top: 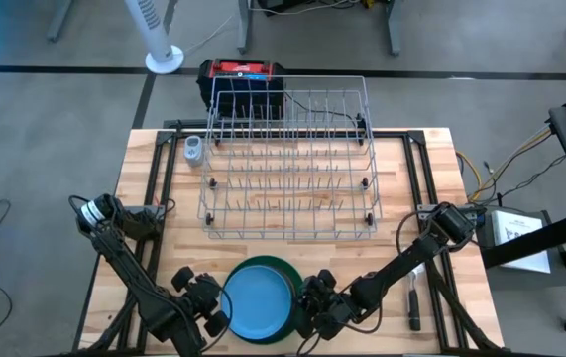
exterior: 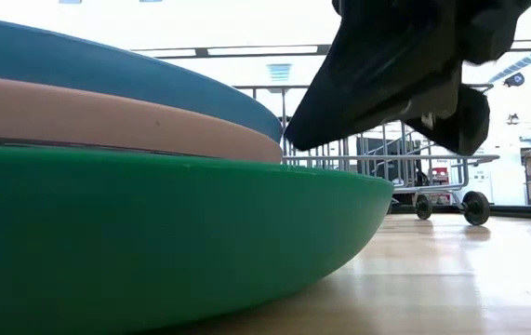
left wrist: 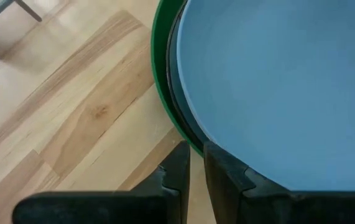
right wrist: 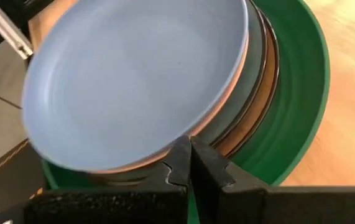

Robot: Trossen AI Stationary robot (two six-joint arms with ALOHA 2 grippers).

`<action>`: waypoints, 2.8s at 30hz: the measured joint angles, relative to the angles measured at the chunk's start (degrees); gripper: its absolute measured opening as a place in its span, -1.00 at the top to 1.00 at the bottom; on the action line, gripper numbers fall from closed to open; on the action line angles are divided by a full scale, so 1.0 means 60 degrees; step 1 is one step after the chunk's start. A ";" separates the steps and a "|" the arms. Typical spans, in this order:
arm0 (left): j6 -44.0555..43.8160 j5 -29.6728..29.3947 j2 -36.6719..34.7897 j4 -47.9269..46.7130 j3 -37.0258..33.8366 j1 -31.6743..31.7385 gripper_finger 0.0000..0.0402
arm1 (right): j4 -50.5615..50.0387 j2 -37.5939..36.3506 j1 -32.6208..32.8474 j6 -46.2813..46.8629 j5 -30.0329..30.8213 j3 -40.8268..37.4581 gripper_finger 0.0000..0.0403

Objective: Sort dishes
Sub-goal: Put the blue plate into the dish rack

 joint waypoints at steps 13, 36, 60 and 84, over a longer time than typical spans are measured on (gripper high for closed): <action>-0.0427 -0.0156 0.0240 0.0042 -0.0062 0.0000 0.82 | 0.0779 0.0131 -0.0093 -0.0422 0.0060 0.0000 1.00; -0.0697 0.0554 0.0316 0.0125 -0.0062 -0.0025 0.47 | 0.1445 0.0473 -0.0258 -0.0737 0.0160 0.0000 1.00; -0.0710 0.0008 0.0312 -0.0415 -0.0062 0.0241 0.43 | 0.1811 0.0473 -0.0338 -0.1173 0.0228 0.0000 1.00; -0.0351 -0.0007 0.0404 -0.0762 -0.0066 0.0587 0.43 | 0.1850 0.0473 -0.0413 -0.1595 0.0412 0.0000 1.00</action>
